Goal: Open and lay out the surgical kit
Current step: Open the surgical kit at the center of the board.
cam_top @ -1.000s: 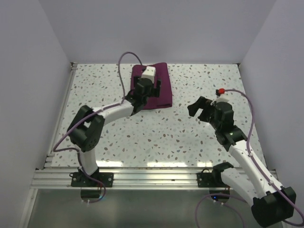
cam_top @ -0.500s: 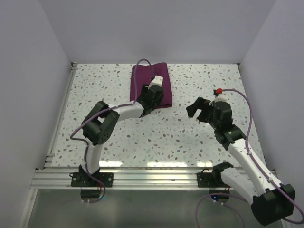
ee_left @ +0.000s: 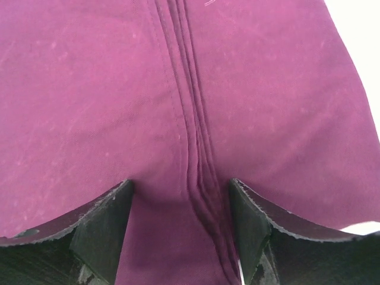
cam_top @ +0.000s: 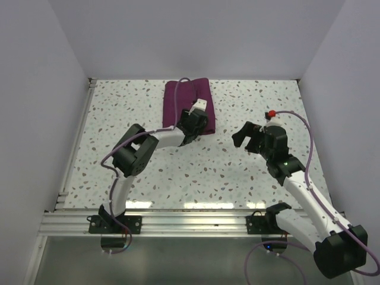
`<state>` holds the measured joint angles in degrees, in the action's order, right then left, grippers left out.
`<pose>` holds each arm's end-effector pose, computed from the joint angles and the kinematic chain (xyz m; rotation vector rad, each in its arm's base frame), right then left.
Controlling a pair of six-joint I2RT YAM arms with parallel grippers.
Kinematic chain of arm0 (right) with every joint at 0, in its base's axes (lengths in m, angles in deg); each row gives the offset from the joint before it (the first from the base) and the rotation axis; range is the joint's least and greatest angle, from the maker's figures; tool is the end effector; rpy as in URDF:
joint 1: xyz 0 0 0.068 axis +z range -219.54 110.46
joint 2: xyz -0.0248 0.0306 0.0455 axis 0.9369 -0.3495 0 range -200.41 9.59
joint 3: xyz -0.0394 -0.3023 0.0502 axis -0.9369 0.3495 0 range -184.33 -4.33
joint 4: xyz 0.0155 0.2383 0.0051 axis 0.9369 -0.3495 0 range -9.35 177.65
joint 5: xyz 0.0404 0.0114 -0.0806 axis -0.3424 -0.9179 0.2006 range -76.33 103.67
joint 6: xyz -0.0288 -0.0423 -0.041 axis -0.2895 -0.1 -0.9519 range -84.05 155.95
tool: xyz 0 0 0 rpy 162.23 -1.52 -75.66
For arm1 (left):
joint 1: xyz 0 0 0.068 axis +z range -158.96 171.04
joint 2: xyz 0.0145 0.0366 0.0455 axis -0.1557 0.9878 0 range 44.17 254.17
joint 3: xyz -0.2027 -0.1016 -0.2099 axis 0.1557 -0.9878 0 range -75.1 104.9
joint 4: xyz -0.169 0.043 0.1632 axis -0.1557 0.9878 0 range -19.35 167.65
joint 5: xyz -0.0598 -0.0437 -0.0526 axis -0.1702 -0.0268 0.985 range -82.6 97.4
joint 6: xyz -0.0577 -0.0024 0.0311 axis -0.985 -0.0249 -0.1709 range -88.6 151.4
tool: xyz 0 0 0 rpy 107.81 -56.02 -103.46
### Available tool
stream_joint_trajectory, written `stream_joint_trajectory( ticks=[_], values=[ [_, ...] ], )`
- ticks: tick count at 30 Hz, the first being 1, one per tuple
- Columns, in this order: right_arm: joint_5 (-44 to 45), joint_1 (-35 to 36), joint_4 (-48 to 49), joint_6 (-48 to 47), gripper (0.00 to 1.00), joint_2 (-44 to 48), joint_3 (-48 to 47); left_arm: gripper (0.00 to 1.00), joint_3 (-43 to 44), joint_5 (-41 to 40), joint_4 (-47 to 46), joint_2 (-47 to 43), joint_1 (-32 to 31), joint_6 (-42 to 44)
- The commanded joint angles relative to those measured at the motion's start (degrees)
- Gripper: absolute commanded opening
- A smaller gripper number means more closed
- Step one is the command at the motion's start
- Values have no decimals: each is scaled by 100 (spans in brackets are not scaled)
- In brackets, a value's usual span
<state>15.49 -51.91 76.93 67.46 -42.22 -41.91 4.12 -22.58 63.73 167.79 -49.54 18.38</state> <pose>0.1685 0.0519 0.3012 0.2675 2.0264 0.5123 0.3818 -0.2931 0.1805 0.2318 2.1135 0.0346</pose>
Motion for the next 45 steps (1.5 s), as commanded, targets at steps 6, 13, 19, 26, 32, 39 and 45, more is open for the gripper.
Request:
stream_joint_trajectory(
  ticks=[6,13,19,26,32,39,45],
  values=[
    [-77,22,88,5,96,-22,-47,45,1412,-895,1605,962,-12,-377],
    [-95,22,79,31,96,-101,-39,13,1245,-799,1615,735,-12,-474],
    [-33,30,123,13,96,-118,-12,5,1254,-694,1632,111,-3,-500],
    [54,22,123,-22,96,-329,-74,2,781,-641,1483,-925,383,-1000],
    [90,30,0,-31,96,-540,-258,4,-529,-96,894,-2112,1279,-1607],
    [160,197,-175,58,95,-1320,-977,31,-1470,-105,832,-2456,2131,-2054],
    [546,794,-614,-101,95,-2542,-2188,100,-1998,282,542,-2105,2598,-2372]
  ],
)
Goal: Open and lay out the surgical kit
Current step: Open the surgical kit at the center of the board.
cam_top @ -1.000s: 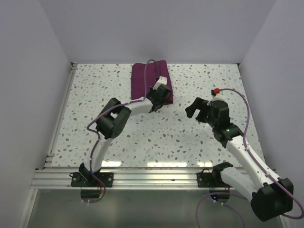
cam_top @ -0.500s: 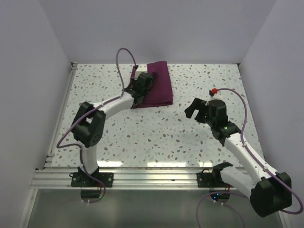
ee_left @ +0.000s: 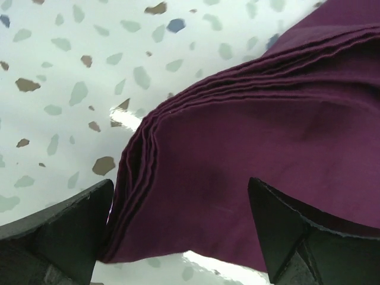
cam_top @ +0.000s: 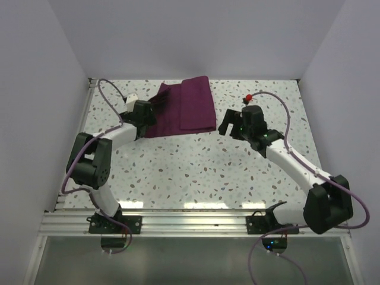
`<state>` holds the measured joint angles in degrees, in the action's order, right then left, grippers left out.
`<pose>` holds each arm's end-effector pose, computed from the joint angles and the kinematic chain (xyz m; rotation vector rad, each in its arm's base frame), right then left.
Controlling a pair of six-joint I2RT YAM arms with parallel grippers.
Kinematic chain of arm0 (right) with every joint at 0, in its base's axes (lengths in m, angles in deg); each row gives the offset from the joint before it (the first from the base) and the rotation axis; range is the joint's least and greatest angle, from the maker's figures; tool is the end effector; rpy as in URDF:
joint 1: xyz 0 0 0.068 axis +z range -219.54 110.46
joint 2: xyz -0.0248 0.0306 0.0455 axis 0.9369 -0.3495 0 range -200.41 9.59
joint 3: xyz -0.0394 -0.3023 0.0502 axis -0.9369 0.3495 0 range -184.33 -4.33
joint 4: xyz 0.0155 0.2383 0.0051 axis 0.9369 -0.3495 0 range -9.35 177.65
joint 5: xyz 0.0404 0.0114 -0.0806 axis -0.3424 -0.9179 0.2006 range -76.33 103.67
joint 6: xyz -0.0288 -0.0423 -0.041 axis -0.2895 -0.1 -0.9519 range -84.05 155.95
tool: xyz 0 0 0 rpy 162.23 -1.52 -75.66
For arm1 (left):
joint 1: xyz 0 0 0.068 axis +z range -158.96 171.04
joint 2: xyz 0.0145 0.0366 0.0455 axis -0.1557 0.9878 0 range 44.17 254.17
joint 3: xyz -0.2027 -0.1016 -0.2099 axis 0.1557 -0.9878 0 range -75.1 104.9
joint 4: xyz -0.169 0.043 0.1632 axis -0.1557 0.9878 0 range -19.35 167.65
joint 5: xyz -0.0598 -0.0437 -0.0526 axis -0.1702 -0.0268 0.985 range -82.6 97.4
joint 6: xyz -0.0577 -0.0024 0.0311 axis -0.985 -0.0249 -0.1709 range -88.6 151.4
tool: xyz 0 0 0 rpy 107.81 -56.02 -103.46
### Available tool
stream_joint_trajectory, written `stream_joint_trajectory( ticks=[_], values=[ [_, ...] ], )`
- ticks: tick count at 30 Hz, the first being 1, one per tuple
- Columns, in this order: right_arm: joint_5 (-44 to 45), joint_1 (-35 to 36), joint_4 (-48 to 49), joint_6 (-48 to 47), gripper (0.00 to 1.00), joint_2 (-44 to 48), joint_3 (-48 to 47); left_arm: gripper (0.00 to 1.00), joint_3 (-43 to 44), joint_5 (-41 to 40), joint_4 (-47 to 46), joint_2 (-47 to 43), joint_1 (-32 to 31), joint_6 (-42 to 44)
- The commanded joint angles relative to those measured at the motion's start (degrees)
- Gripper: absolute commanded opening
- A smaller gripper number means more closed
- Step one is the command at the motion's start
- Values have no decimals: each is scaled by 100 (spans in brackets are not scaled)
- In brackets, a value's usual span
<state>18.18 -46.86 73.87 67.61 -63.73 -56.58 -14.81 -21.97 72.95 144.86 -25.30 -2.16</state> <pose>0.2451 0.0982 0.3070 0.2185 2.2022 0.4500 0.3624 -0.0799 0.2315 -0.5765 2.1288 0.1156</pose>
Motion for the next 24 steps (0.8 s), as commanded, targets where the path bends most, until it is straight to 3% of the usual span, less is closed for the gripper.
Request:
stream_joint_trajectory(
  ticks=[1,9,12,16,22,24],
  values=[
    [400,473,-353,-134,95,-724,-899,100,-114,177,-371,223,175,-326],
    [718,1160,-546,-415,95,-2615,-2875,100,-474,-465,-319,-347,253,-318],
    [753,1265,-731,-520,95,-3258,-3518,100,-378,-11,-327,-418,560,-265],
    [691,1336,-810,-556,95,-3750,-3959,98,386,334,165,3,597,42],
    [735,1345,-793,-670,95,-4067,-4144,95,-386,1353,-1906,-251,237,1255],
    [770,1353,-793,-687,96,-4137,-4171,94,-369,2038,-2172,-129,175,1527]
  ],
)
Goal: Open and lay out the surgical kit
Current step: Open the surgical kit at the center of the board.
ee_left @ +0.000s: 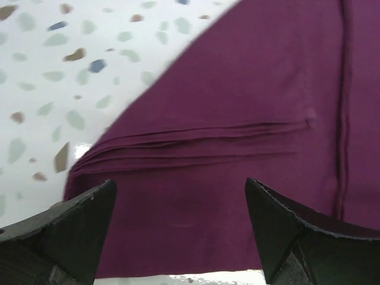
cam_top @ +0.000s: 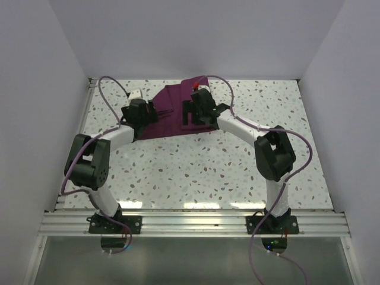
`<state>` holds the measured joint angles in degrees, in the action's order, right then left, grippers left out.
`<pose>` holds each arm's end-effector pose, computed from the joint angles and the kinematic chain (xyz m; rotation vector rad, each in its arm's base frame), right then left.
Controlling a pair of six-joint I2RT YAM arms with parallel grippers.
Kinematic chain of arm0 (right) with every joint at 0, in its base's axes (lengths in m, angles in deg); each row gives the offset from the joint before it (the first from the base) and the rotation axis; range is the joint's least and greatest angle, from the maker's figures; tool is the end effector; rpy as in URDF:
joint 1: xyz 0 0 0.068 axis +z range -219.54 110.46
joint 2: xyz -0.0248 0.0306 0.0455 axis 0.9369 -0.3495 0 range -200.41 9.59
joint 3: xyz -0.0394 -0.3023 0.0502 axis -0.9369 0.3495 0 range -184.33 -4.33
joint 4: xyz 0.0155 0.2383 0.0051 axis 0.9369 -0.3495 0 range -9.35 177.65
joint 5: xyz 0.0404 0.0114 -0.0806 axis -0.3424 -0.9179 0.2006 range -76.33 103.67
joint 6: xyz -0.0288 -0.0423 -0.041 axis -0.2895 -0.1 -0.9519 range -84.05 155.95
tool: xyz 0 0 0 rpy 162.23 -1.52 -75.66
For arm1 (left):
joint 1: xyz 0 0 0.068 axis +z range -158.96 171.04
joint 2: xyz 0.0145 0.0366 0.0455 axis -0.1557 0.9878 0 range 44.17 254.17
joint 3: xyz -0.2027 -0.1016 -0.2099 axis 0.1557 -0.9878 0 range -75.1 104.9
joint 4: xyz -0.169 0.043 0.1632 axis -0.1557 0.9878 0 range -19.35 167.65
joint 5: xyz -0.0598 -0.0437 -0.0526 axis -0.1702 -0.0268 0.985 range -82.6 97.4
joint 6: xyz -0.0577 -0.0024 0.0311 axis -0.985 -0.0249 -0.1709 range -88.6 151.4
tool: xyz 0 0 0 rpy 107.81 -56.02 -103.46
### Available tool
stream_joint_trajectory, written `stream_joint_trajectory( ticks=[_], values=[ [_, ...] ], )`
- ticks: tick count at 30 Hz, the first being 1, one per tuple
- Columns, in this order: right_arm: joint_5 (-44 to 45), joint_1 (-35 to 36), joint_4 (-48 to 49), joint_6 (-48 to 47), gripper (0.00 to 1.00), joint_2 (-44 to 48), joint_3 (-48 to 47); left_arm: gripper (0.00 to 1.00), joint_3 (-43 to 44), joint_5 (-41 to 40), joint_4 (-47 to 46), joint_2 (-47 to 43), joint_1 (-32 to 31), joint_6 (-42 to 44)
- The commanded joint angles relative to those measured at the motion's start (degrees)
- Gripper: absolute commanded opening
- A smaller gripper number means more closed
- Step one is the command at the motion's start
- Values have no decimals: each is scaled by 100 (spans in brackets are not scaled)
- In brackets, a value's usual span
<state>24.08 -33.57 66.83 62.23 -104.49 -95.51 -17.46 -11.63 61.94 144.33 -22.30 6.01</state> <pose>0.3775 0.2626 0.2716 -0.1069 2.3399 0.3344 0.3720 -0.0709 0.2367 -0.4103 2.0849 -0.0402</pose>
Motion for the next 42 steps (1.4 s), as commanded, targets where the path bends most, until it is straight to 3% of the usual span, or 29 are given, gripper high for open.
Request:
stream_joint_trajectory(
  ticks=[1,8,20,24,28,32,36,42],
  values=[
    [189,16,-89,-150,96,-114,-295,93,78,1119,-1106,11,-177,815],
    [250,7,25,-203,97,-149,-155,94,1160,164,-773,1197,-959,1633],
    [119,-63,227,-203,98,-123,30,89,2681,-628,281,2560,-960,1800],
    [66,-107,271,-167,98,-158,56,78,3024,-743,773,2737,-986,1757],
    [13,-142,306,-141,98,-202,91,57,3024,-883,1062,2728,-986,1721],
    [-75,-151,350,-71,98,-272,91,48,3103,-980,1284,2807,-977,1695],
    [-145,-151,403,-44,98,-308,117,23,3252,-1067,1363,2851,-968,1634],
    [-110,-160,403,-71,98,-369,91,22,4138,-1261,1986,2860,-916,1642]
  ],
)
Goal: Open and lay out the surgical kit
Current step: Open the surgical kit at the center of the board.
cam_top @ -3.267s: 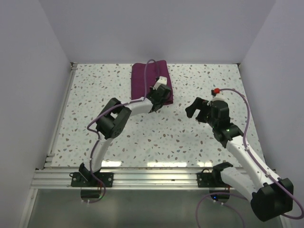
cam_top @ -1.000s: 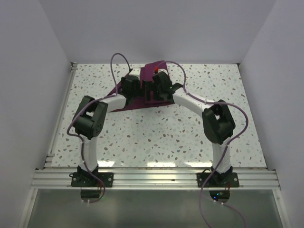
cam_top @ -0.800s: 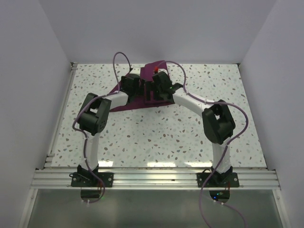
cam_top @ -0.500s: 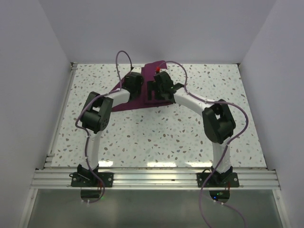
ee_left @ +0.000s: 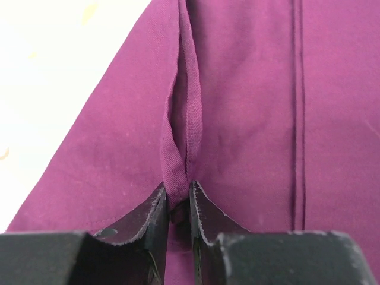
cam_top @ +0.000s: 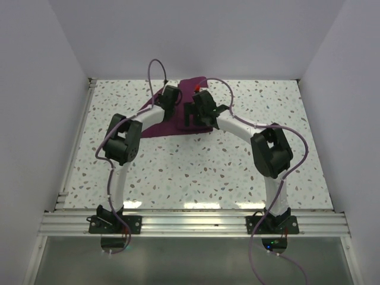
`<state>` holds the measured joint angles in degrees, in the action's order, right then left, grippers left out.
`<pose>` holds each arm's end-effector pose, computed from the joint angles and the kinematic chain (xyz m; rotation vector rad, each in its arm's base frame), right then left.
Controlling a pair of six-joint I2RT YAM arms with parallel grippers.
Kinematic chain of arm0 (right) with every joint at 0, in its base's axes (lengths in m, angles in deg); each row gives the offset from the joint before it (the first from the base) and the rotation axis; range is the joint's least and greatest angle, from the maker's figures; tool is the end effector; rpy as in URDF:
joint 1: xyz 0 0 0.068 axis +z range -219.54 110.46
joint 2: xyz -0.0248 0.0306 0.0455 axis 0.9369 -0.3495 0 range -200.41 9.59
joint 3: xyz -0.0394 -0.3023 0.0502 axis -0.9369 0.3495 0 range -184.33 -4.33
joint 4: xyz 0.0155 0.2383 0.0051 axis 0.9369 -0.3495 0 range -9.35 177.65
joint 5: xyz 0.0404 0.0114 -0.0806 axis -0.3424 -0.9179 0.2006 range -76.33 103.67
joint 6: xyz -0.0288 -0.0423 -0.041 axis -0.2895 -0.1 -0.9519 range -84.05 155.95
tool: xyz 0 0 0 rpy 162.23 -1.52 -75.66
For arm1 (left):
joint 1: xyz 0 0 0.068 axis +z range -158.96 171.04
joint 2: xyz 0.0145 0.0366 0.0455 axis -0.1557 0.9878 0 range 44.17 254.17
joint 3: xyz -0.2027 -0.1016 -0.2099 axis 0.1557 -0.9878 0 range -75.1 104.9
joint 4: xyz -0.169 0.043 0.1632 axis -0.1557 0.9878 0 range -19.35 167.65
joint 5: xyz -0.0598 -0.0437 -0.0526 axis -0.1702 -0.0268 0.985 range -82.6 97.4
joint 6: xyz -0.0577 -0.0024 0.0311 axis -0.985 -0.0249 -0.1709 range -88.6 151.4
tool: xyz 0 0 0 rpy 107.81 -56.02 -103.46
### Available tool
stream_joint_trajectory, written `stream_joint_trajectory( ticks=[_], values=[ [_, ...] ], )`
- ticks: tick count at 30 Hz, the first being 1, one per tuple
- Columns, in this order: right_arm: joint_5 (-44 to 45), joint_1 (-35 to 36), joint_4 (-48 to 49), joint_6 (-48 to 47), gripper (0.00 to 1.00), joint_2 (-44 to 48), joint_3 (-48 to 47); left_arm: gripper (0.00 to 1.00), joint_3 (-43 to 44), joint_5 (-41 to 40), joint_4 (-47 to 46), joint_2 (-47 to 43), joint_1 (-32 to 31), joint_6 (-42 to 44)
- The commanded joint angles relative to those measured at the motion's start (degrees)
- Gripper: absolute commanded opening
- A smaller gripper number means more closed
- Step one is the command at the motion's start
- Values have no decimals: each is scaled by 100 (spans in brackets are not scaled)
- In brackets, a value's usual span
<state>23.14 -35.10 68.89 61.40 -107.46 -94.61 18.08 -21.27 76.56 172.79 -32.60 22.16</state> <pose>0.3912 0.2581 0.2468 -0.1059 2.3716 0.3138 0.4790 -0.1827 0.1909 0.0236 2.2006 0.2559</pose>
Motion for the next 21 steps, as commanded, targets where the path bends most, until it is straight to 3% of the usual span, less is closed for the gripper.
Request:
stream_joint_trajectory(
  ticks=[1,6,11,12,13,16,18,19,21],
  values=[
    [-25,-7,198,12,98,-89,-24,22,674,-298,560,-38,157,70],
    [-60,-16,136,-23,98,-168,-183,25,1384,-211,954,-83,456,159],
    [-147,-7,110,-32,98,-265,-358,37,1781,10,1026,102,939,290],
    [-174,-7,101,-32,98,-283,-385,43,1904,-103,1000,172,1018,317],
    [-183,-16,92,-32,98,-300,-402,63,1957,-148,965,251,1115,326],
    [-271,-7,57,-32,98,-353,-534,99,2701,420,1497,830,1694,-208],
    [-288,-7,66,-23,98,-388,-640,100,3361,1096,2270,1332,2187,-956],
    [-306,-16,75,-23,98,-406,-675,100,3233,1152,2257,1167,2258,-1079],
    [-306,-7,92,-49,98,-458,-833,100,1901,1082,1253,597,2250,-1107]
  ],
)
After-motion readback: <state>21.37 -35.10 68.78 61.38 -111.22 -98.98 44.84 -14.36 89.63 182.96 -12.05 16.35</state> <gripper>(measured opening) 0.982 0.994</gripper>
